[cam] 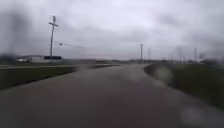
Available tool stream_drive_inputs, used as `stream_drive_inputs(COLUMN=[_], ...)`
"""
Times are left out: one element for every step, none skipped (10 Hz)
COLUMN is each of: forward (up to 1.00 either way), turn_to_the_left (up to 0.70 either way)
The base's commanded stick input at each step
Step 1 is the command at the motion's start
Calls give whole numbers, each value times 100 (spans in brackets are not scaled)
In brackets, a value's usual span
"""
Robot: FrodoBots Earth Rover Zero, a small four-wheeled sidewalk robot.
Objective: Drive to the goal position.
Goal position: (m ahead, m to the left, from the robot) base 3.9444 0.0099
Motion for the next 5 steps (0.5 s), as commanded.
stream_drive_inputs(forward=[50,50,50,50,50], turn_to_the_left=[-1,-1,-1,-1,-1])
